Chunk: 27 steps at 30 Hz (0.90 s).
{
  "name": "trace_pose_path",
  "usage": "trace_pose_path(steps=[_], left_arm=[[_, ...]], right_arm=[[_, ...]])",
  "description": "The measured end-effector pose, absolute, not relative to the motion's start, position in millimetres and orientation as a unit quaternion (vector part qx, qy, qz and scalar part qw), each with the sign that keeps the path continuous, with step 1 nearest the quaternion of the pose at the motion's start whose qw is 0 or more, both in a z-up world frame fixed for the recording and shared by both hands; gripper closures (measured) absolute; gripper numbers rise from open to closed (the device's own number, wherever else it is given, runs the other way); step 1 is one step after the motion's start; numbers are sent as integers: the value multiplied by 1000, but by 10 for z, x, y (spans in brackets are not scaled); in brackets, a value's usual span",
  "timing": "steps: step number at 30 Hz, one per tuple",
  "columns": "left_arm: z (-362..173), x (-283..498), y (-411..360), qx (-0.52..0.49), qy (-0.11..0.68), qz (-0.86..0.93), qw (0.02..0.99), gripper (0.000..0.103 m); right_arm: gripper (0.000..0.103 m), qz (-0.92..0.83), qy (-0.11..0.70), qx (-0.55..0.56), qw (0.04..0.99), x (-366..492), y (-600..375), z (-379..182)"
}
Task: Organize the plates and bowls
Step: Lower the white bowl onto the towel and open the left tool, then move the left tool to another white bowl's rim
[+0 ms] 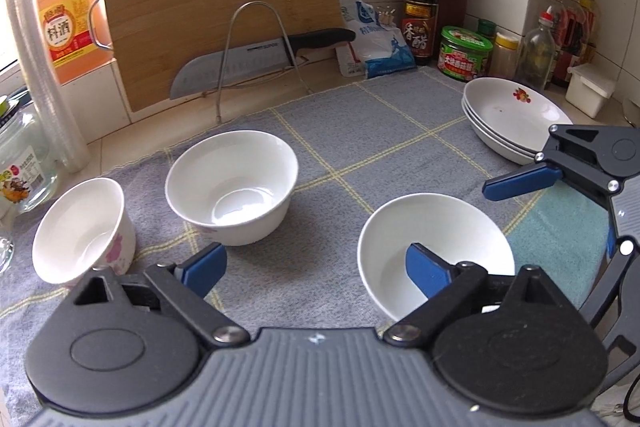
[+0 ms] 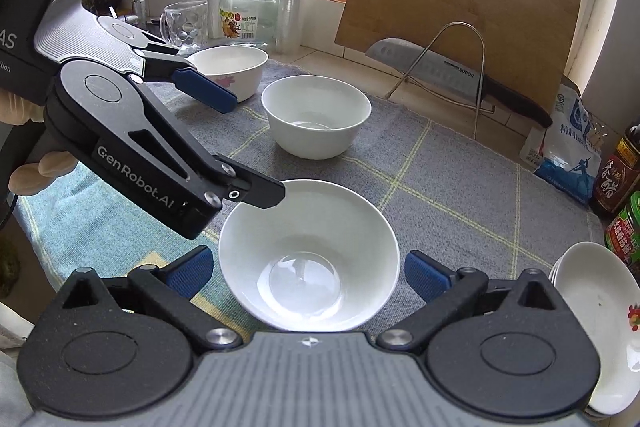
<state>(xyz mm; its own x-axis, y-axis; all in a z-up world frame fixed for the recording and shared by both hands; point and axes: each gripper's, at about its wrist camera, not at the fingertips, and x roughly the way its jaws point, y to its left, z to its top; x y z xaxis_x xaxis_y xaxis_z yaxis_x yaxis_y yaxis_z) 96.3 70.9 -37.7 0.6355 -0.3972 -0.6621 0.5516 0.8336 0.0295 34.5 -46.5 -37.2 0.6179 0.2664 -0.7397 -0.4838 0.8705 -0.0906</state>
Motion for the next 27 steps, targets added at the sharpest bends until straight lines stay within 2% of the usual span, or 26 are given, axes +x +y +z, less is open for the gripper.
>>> trace_pose_path(steps=[15, 27], left_arm=[[-302, 1338, 973, 130, 328, -240, 904, 7], [-336, 2053, 954, 155, 350, -265, 885, 6]], right_arm=[[0, 225, 369, -152, 889, 727, -300, -367], [0, 230, 373, -168, 883, 1275, -117, -482]])
